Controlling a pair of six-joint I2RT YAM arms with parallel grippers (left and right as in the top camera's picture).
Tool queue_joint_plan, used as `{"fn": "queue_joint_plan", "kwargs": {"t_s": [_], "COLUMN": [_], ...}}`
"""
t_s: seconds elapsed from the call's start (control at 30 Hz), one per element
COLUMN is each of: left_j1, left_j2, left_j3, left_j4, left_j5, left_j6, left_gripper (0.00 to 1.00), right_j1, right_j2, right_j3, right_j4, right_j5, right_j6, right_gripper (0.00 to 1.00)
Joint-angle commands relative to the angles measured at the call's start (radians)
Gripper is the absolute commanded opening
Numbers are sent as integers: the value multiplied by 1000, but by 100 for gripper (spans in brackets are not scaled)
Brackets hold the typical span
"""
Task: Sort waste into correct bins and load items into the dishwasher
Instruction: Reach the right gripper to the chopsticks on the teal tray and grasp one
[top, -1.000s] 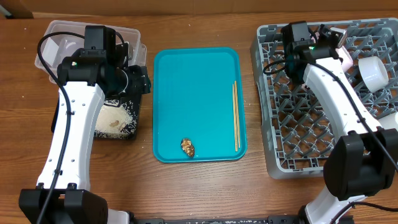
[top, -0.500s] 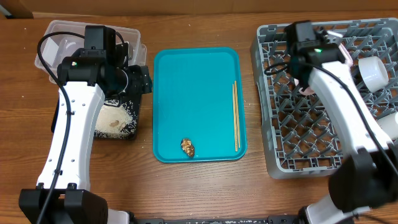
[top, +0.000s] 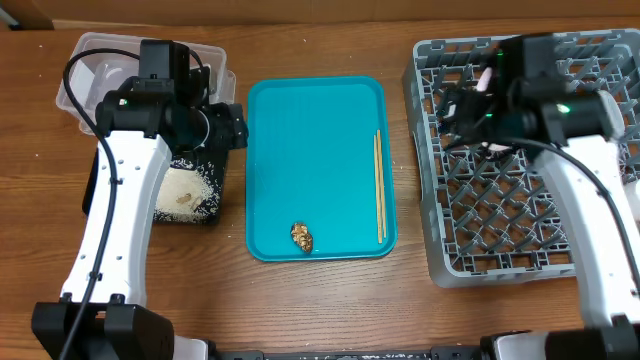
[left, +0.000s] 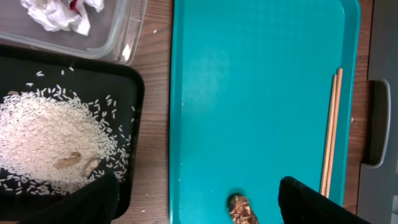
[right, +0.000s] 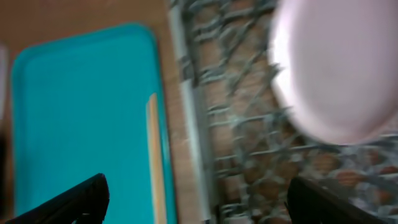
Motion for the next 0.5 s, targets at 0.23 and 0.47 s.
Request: {"fn": "queue_joint_plan", "kwargs": {"t_s": [0.23, 0.47], "left_j1": [-10, -9], "left_j2": [68, 85], "left_j3": [15, 15], "left_j4": [-18, -18], "left_j5": [-3, -15], "left_j6": [-3, -2], "left_gripper": [83, 84], "right_j1": [217, 285], "right_j2": [279, 409], "right_j3": [-5, -5], "right_j4": [-23, 19], "right_j5": [-169, -209], "right_j6": [-12, 37], "right_gripper": [87, 84]}}
